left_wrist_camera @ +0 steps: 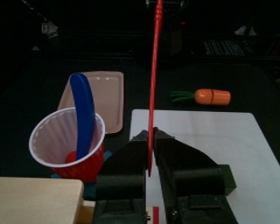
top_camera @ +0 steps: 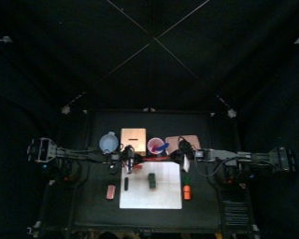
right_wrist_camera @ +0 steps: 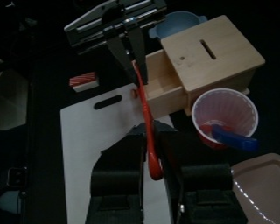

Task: Place sushi on board then cut the sushi with the knife then place the pieces on the plate
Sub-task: Cut the sushi into 4 pieces

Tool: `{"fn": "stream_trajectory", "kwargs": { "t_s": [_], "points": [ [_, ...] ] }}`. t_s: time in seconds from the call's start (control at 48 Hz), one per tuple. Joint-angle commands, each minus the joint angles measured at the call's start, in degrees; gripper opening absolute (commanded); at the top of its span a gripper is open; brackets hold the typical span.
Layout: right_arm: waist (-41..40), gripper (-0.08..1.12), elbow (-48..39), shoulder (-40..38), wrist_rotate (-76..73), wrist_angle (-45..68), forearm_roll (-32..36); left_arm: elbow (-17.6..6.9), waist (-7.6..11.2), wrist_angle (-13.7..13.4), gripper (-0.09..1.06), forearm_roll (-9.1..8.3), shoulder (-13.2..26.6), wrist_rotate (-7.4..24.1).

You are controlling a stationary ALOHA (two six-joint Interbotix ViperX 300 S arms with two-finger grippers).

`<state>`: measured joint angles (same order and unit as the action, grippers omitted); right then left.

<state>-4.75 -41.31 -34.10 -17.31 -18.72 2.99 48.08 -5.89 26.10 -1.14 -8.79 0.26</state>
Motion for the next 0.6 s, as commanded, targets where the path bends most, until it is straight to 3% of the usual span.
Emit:
{"fn": "stream_trajectory", "kwargs": {
  "t_s": [0.021,0.604],
  "points": [
    [0.3,0.48,0.1,-0.6,-0.3,0.7,-0.5,-1.5,-0.26,0.4,0.36,-0.26,-1.1,-0.1],
    [3.0,0.49,-1.7,1.8,0.0,-5.8,0.4,-1.9,0.44,0.4,0.35,-0.09,-1.1,-0.2]
  ]
}}
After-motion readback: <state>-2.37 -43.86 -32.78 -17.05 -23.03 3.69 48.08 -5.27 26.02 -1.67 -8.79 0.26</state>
